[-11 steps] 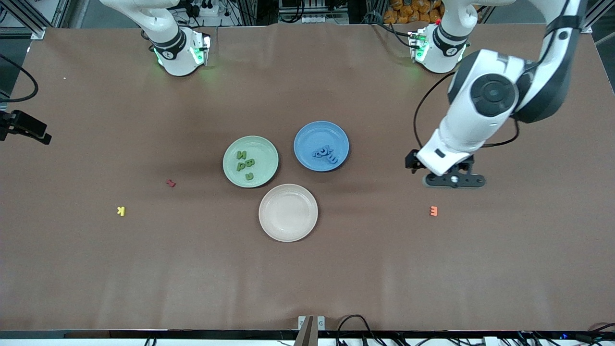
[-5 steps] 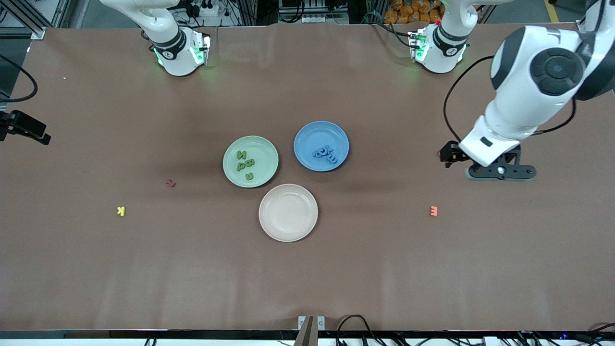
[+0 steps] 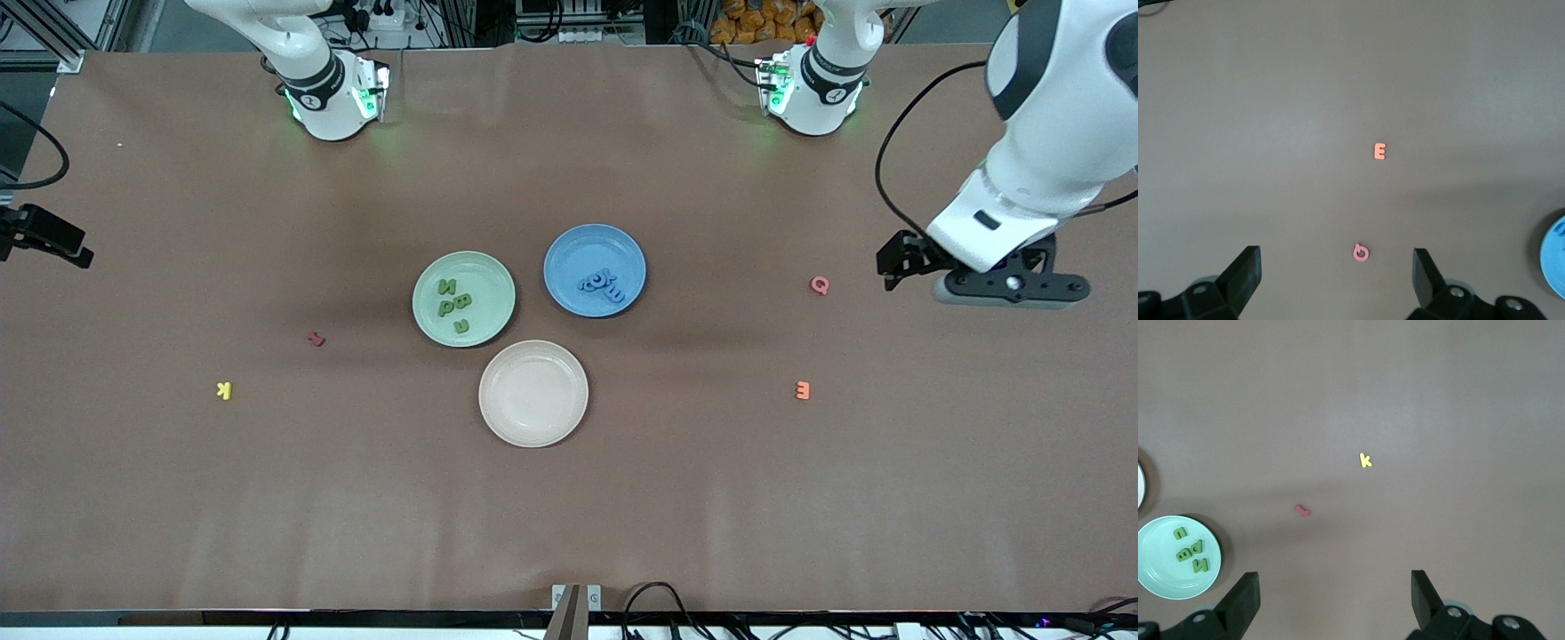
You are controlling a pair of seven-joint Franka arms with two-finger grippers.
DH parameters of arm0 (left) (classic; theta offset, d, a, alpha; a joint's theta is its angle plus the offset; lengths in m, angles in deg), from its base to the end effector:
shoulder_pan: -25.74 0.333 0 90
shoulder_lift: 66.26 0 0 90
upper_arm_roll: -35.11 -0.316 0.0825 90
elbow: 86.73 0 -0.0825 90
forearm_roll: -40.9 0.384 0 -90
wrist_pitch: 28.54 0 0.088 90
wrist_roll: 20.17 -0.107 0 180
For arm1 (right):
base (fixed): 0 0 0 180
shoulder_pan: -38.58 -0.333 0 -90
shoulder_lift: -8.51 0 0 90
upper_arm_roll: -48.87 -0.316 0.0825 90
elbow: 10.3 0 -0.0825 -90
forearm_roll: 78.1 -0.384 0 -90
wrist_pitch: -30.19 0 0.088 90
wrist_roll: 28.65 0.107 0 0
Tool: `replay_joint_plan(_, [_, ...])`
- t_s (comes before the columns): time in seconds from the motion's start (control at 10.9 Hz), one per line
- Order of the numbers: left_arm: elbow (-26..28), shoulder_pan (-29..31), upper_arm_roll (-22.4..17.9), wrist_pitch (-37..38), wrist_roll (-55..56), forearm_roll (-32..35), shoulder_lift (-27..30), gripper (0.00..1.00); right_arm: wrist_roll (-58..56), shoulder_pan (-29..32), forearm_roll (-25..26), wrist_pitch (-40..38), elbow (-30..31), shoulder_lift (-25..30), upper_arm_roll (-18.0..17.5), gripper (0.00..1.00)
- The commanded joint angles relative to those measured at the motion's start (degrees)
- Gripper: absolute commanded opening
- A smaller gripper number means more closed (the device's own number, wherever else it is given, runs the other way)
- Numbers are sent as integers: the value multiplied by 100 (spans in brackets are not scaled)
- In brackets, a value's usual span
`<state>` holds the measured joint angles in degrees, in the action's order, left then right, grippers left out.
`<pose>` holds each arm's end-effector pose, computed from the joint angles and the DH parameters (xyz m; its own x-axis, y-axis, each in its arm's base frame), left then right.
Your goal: Sort letters by color into matching plates
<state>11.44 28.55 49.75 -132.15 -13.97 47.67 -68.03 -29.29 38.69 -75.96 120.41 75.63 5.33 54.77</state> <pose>0.5693 -0.1073 0.5612 0.9893 -0.1251 0.0749 -0.1173 -0.9880 -0.1009 0.5692 -0.0621 0.6274 0.9955 -0.0932 0.0192 -0.0939 -0.9946 0.0433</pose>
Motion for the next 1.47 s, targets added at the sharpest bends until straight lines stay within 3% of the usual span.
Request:
replay_joint_plan(0.0, [-439, 394, 82, 508, -155, -439, 28, 100, 37, 41, -73, -13, -5, 36, 34, 100])
replay_joint_plan(0.46, [-1071, 300, -163, 1114, -93, -711, 45, 100, 11, 6, -82, 14, -5, 36, 26, 100])
replay_joint_plan(0.73, [-1090, -447, -1049, 1273, -76, -730, 89, 100, 2, -29, -82, 5, 4, 27, 17, 100])
replay_joint_plan(1.37, [-1371, -343, -1025, 1291, -172, -694, 45, 100, 11, -64, -82, 5, 12, 27, 8, 100])
